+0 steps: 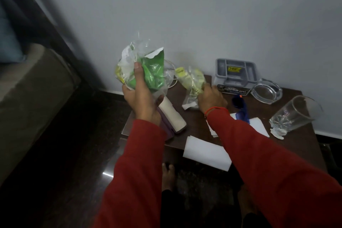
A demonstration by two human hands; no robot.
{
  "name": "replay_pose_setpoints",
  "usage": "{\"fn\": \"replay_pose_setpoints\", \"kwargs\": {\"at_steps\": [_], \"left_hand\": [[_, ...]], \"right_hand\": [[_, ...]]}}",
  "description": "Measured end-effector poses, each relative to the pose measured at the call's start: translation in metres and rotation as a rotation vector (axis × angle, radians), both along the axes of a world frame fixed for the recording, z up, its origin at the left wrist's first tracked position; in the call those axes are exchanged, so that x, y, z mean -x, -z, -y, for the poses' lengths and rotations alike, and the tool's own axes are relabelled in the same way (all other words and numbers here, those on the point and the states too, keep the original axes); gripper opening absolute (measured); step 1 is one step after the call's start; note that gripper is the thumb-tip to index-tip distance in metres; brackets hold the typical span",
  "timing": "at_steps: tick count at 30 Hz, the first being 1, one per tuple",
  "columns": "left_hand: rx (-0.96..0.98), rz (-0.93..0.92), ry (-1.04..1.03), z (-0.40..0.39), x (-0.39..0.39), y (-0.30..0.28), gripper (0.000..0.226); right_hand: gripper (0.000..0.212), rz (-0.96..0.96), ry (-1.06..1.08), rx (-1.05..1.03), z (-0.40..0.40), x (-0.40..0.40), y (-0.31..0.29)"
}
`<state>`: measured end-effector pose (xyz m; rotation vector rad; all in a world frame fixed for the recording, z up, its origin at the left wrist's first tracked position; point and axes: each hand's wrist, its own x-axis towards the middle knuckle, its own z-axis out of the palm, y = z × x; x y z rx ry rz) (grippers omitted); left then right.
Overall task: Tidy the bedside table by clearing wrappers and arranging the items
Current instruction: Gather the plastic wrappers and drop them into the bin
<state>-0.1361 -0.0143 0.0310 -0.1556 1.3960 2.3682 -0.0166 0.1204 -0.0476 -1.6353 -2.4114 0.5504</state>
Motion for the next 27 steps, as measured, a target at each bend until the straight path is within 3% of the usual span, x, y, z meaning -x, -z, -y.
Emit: {"fn": "replay_pose_setpoints", "kwargs": {"at_steps": [7,11,14,16,19,23,25,27], "left_hand": [[0.032,-0.011,-0.003,-0.004,-0.007,0.000,0.046],[0.083,-0.045,0.037,-0.012,-0.020,0.003,0.049],[0.209,-0.195,0.312,-0.024,-0.056,0.002,0.052],[0.168,-0.294,0.536,-0.030,-0.101,-0.002,0.048],[0.105,-0.431,0.832,-0.031,-0.184,-0.010,0.052],[0.033,-0.319,1.222,-0.022,-0.292,-0.015,0.076],[0.002,-0.288,1.263,-0.027,-0.339,-0.010,0.080],[0.016,-0.270,1.263,-0.035,-0.388,-0.009,0.068]], "right_hand": [[0.025,-0.209,-0.019,-0.284,0.011,-0.023,-0.043],[0.013,-0.660,-0.004,-0.163,0.025,-0.071,-0.080],[0.022,-0.902,-0.008,-0.075,0.043,-0.132,-0.107],[0.040,-0.895,-0.061,-0.083,0.057,-0.176,-0.122],[0.072,-0.725,-0.173,-0.058,0.065,-0.240,-0.130],[0.061,-0.673,-0.052,0.045,0.067,-0.330,-0.117],[0.053,-0.667,0.048,0.057,0.067,-0.374,-0.114],[0.052,-0.684,0.147,0.065,0.065,-0.416,-0.108]]}}
